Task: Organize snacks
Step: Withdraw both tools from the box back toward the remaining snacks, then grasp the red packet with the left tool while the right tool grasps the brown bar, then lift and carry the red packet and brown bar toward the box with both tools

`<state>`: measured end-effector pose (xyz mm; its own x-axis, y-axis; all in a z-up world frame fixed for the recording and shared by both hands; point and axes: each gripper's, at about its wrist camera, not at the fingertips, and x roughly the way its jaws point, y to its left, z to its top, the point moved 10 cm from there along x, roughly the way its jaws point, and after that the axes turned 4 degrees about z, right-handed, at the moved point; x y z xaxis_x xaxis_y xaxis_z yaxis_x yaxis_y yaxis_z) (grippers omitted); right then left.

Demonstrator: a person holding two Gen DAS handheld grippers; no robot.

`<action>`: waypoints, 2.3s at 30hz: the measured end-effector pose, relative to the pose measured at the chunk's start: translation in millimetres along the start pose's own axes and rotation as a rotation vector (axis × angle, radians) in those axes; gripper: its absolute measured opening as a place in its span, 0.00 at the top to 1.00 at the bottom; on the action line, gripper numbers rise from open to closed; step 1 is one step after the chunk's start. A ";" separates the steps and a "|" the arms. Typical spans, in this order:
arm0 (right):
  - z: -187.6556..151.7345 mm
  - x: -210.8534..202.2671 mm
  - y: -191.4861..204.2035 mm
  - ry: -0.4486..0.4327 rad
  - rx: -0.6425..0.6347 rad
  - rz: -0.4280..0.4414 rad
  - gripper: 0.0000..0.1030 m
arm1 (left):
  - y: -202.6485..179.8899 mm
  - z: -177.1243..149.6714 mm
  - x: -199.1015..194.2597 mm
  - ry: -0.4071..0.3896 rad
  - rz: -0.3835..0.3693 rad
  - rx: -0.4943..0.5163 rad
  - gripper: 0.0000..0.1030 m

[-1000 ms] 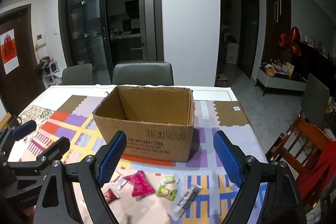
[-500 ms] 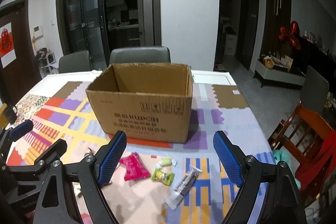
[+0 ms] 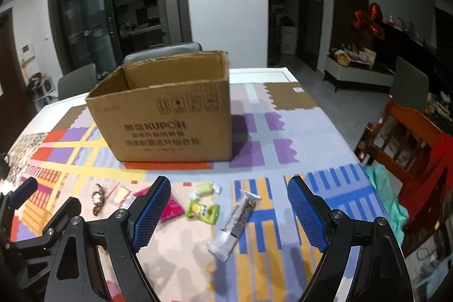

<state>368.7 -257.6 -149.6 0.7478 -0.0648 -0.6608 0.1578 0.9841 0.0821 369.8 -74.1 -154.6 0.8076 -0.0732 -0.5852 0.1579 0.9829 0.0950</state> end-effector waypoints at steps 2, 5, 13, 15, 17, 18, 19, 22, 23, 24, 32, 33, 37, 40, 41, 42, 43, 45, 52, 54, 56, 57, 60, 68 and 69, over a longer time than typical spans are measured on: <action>-6.0 1.3 -4.0 0.003 0.019 -0.022 0.17 | 0.1 -6.0 4.2 0.011 -0.002 0.004 0.08; -14.6 4.4 -6.6 0.003 0.031 -0.053 0.17 | 1.5 -15.6 11.7 0.028 0.000 0.016 0.10; -37.4 22.5 -9.5 0.038 0.070 -0.090 0.17 | 6.9 -40.1 32.4 0.080 -0.001 0.034 0.20; -43.0 28.0 -10.2 0.049 0.071 -0.102 0.17 | 7.0 -45.8 37.8 0.097 -0.002 0.036 0.20; -47.6 32.8 -11.5 0.059 0.075 -0.114 0.17 | 6.6 -51.2 42.6 0.112 -0.001 0.043 0.21; -49.2 34.5 -12.0 0.063 0.077 -0.118 0.17 | 6.5 -53.2 44.4 0.118 -0.002 0.045 0.21; -51.5 37.5 -12.5 0.070 0.078 -0.121 0.17 | 6.4 -55.7 46.5 0.124 -0.005 0.044 0.21; -58.7 46.9 -15.8 0.094 0.081 -0.135 0.17 | 4.6 -61.1 51.8 0.141 -0.012 0.049 0.25; -60.1 49.2 -17.1 0.099 0.083 -0.138 0.17 | 3.7 -62.2 53.3 0.143 -0.016 0.053 0.27; -62.1 52.0 -18.8 0.106 0.087 -0.144 0.17 | 2.5 -63.4 54.9 0.147 -0.021 0.056 0.29; -70.1 64.7 -21.6 0.142 0.085 -0.162 0.17 | -3.9 -76.3 68.7 0.199 -0.043 0.066 0.46; -71.1 65.6 -22.1 0.146 0.084 -0.166 0.17 | -4.6 -78.8 70.0 0.210 -0.046 0.067 0.49; -75.3 71.8 -23.1 0.161 0.080 -0.175 0.21 | -5.2 -81.3 72.6 0.227 -0.047 0.070 0.54; -79.1 77.8 -22.7 0.178 0.082 -0.172 0.25 | -6.0 -83.3 75.0 0.244 -0.044 0.068 0.58; -80.8 80.0 -22.5 0.185 0.086 -0.169 0.27 | -6.2 -83.3 75.4 0.251 -0.045 0.064 0.59; -81.8 81.7 -22.5 0.189 0.090 -0.164 0.31 | -6.4 -83.5 75.6 0.258 -0.046 0.056 0.60; -83.1 83.8 -22.2 0.194 0.095 -0.157 0.32 | -6.8 -83.8 75.5 0.264 -0.049 0.048 0.62; -84.7 88.4 -22.5 0.207 0.100 -0.149 0.36 | -8.1 -84.0 75.3 0.271 -0.052 0.039 0.66; -79.4 91.3 -23.3 0.191 0.092 -0.127 0.77 | -12.6 -83.5 74.5 0.286 -0.035 0.024 0.74; -78.6 92.6 -24.2 0.188 0.092 -0.118 0.79 | -12.7 -83.4 74.3 0.292 -0.035 0.023 0.74; -78.2 93.8 -24.7 0.184 0.083 -0.115 0.80 | -12.1 -83.5 74.1 0.301 -0.036 0.014 0.74; -78.2 93.6 -24.7 0.183 0.081 -0.115 0.81 | -12.0 -83.6 73.7 0.304 -0.037 0.011 0.75; -78.7 92.4 -24.3 0.184 0.083 -0.108 0.81 | -11.6 -84.1 72.3 0.309 -0.037 0.001 0.76; -69.5 79.2 -20.3 0.151 0.079 -0.089 0.82 | -9.7 -79.6 64.1 0.304 -0.036 -0.022 0.76; -68.3 77.2 -19.7 0.148 0.080 -0.085 0.82 | -9.7 -77.9 62.4 0.301 -0.034 -0.024 0.76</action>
<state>379.2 -270.6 -253.2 0.6272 -0.1166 -0.7701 0.2719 0.9593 0.0762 374.4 -75.0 -254.7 0.5971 -0.0567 -0.8002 0.1660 0.9846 0.0541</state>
